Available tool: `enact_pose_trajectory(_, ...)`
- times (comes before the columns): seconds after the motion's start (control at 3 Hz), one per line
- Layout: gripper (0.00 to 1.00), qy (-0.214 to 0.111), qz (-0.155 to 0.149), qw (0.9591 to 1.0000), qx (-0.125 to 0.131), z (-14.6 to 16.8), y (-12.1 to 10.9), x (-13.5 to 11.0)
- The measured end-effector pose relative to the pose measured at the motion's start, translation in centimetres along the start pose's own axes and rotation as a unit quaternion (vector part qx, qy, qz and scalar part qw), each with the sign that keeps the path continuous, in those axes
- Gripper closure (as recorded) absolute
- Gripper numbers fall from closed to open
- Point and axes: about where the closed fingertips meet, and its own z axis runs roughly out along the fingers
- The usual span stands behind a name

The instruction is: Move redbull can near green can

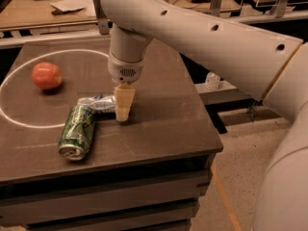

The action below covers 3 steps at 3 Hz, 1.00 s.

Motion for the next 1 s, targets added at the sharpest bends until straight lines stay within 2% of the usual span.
enact_pose_trajectory(0.67,0.0,-0.011,0.007,0.9998,0.012,-2.8,0.1,1.7)
enact_pose_trajectory(1.0,0.0,-0.031,0.005,0.9994,0.017,-5.6,0.8,4.3)
